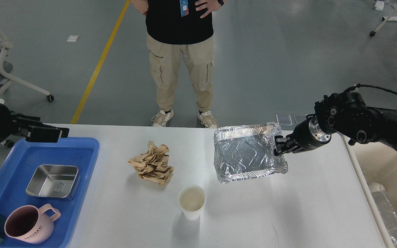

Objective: Tidy desktop
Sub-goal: 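Swing the left gripper over toward the white paper cup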

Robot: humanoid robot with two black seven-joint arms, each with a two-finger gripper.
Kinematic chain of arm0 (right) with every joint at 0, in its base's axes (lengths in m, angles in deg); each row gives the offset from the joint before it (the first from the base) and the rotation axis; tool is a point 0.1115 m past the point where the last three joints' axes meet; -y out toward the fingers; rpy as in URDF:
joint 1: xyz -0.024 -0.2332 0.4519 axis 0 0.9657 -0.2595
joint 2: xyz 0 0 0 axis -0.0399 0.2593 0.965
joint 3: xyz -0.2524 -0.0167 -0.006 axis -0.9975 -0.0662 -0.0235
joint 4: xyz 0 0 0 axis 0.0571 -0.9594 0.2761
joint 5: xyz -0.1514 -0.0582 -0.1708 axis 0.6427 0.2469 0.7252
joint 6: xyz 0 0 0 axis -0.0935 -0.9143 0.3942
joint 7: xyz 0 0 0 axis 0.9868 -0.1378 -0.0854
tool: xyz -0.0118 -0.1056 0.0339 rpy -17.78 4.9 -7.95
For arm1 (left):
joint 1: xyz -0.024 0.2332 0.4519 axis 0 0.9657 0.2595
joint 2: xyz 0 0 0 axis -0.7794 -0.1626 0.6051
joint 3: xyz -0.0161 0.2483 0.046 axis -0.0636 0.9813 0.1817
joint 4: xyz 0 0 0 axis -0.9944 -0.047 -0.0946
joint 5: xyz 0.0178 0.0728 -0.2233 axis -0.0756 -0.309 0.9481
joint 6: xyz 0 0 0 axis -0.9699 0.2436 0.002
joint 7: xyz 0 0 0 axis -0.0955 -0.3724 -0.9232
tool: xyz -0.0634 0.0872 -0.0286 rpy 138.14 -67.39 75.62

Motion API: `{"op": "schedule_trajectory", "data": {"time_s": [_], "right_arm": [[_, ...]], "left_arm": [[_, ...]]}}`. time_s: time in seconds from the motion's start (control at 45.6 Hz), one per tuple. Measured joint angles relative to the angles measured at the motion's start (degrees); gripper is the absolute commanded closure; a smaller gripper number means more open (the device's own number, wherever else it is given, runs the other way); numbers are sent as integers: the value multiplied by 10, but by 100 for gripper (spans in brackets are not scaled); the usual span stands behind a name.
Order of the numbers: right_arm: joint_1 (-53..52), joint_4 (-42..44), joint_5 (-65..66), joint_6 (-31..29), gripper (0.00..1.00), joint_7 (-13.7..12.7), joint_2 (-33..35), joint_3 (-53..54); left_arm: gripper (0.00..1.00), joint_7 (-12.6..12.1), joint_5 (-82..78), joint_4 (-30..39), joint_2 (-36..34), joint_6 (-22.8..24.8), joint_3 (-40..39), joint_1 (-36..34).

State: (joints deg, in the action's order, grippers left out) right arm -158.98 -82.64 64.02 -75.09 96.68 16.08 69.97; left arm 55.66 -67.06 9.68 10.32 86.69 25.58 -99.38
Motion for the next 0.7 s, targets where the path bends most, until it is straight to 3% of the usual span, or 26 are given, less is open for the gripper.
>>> {"op": "schedule_trajectory", "data": {"time_s": [0.351,0.702], "right_arm": [[-1,4,0,0,100,0,-7,0],[-7,4,-7,0,100,0,-19,0]], "left_arm": [[3,-25,-1,-12,75,-3,5,5],[3,5,-35,-47,201,29,29,17]]}}
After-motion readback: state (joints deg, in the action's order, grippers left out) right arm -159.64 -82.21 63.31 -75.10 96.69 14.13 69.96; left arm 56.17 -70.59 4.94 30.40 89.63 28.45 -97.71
